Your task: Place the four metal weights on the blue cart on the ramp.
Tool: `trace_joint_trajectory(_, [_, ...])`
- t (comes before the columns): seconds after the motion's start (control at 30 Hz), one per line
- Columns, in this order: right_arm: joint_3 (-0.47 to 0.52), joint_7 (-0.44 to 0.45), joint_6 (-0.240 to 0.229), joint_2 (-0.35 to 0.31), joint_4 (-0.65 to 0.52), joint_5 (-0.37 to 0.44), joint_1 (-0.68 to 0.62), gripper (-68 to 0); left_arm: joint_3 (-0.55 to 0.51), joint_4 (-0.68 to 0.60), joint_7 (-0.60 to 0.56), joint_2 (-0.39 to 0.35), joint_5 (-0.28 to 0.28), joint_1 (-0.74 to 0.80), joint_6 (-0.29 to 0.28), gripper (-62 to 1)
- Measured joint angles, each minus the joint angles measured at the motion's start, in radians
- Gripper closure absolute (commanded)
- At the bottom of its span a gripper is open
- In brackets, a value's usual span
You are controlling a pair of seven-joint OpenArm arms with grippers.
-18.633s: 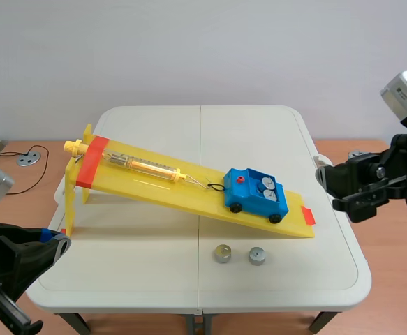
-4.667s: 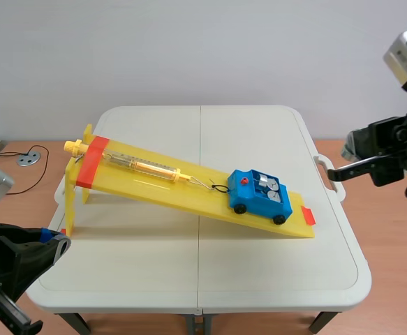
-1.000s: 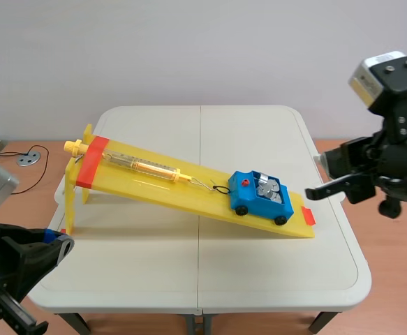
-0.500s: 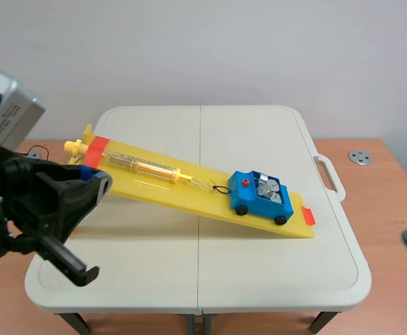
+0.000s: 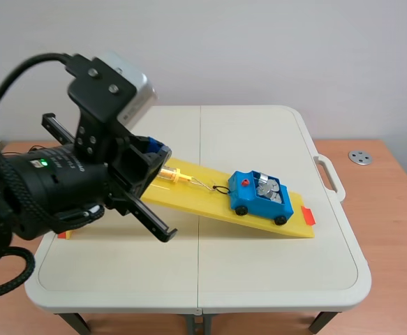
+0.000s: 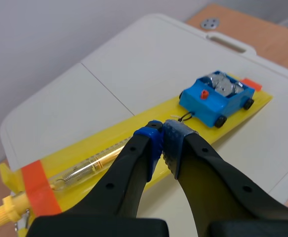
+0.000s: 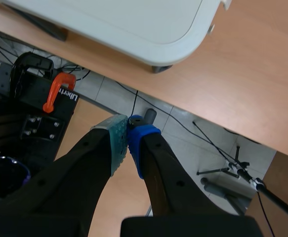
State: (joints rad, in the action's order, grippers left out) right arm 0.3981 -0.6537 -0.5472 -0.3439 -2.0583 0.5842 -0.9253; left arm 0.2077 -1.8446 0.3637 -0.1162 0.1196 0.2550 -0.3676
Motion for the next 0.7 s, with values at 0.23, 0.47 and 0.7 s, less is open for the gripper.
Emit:
trace_joint_trajectory(0.23, [0.0,0.0,0.0,0.0,0.0,-0.008,-0.018,-0.6,0.026,0.188,0.001,0.0,0.071,-0.117,0.051,-3.5])
trace_joint_trajectory(0.47, [0.0,0.0,0.0,0.0,0.0,-0.008,-0.018,-0.6,0.026,0.27,0.002,0.0,0.107,-0.182,0.133,-3.6])
trace_joint_trajectory(0.7, [0.0,0.0,0.0,0.0,0.0,-0.008,-0.018,-0.6,0.025,0.282,0.002,0.0,0.116,-0.188,0.155,-3.6])
